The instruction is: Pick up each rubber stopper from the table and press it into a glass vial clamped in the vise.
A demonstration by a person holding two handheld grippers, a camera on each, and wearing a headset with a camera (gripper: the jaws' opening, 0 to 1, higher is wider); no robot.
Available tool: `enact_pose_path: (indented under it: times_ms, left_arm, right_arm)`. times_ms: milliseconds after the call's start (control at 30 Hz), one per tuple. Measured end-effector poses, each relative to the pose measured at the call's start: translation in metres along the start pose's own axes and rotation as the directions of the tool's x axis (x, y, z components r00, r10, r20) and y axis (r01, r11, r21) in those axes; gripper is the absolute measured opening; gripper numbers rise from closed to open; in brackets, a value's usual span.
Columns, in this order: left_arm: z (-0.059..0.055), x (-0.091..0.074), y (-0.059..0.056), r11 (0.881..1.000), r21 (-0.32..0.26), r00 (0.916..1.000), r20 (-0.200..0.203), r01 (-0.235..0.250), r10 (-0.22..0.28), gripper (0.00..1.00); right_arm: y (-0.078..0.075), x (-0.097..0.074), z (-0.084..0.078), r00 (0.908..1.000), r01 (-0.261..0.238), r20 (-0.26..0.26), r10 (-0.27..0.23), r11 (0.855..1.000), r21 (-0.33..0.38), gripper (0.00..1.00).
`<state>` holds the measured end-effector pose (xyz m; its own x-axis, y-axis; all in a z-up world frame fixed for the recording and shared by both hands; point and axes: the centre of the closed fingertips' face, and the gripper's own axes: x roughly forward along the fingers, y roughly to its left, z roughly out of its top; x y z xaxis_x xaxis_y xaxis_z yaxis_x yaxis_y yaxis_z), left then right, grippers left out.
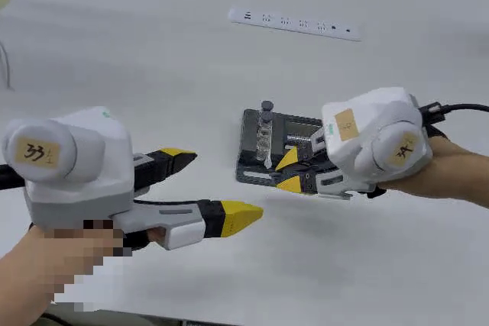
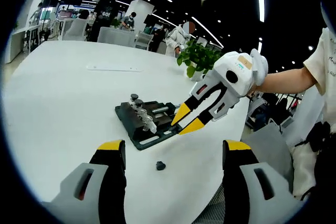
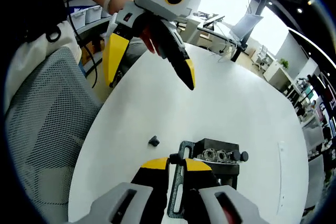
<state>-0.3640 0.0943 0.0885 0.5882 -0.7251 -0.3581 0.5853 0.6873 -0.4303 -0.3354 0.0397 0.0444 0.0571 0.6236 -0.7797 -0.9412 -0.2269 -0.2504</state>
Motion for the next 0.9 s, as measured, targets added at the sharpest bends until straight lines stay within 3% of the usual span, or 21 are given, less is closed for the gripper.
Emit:
enact_pose_path:
  times_ms: [167,233,267,433,467,533,567,633,667,767,900]
  left_arm:
    - [0.014,0.003,-0.002,0.997,-0.049,0.9981,0.026,0.057,-0.056,0.65]
    - [0.019,0.005,-0.002,0.996,-0.061,0.9971,0.036,0.07,-0.067,0.63]
    - [0.023,0.006,-0.005,0.993,-0.074,0.9952,0.043,0.091,-0.088,0.62]
    - [0.036,0.013,-0.013,0.982,-0.114,0.9872,0.065,0.153,-0.146,0.51]
    - [0.037,0.015,-0.015,0.98,-0.119,0.9861,0.063,0.161,-0.154,0.51]
    - [0.04,0.017,-0.023,0.971,-0.129,0.9787,0.064,0.202,-0.195,0.46]
    - [0.041,0.018,-0.025,0.968,-0.139,0.9769,0.064,0.211,-0.204,0.44]
    - [0.046,0.021,-0.031,0.958,-0.163,0.9705,0.081,0.238,-0.227,0.41]
    - [0.049,0.022,-0.035,0.95,-0.182,0.966,0.09,0.255,-0.243,0.4]
    - [0.057,0.025,-0.045,0.928,-0.216,0.9521,0.116,0.302,-0.283,0.36]
    - [0.064,0.03,-0.054,0.911,-0.229,0.9383,0.131,0.343,-0.32,0.27]
  right_arm:
    - [-0.01,-0.027,0.013,0.9935,0.109,0.035,-0.108,0.994,-0.032,0.05]
    - [-0.01,-0.033,0.015,0.992,0.122,0.036,-0.121,0.992,-0.035,0.05]
    - [-0.013,-0.04,0.018,0.9867,0.159,0.044,-0.156,0.986,-0.053,0.05]
    - [-0.013,-0.058,0.027,0.9758,0.215,0.057,-0.211,0.974,-0.074,0.05]
    - [-0.016,-0.062,0.03,0.9694,0.242,0.063,-0.237,0.967,-0.084,0.05]
    - [-0.017,-0.069,0.036,0.9613,0.272,0.076,-0.265,0.957,-0.098,0.05]
    - [-0.021,-0.073,0.04,0.9507,0.307,0.088,-0.297,0.944,-0.119,0.05]
    - [-0.02,-0.078,0.043,0.9474,0.316,0.092,-0.307,0.942,-0.111,0.05]
    - [-0.021,-0.081,0.047,0.9406,0.333,0.106,-0.323,0.937,-0.108,0.05]
    - [-0.02,-0.087,0.052,0.9342,0.352,0.11,-0.339,0.928,-0.121,0.05]
    - [-0.018,-0.091,0.056,0.9304,0.361,0.118,-0.347,0.925,-0.122,0.05]
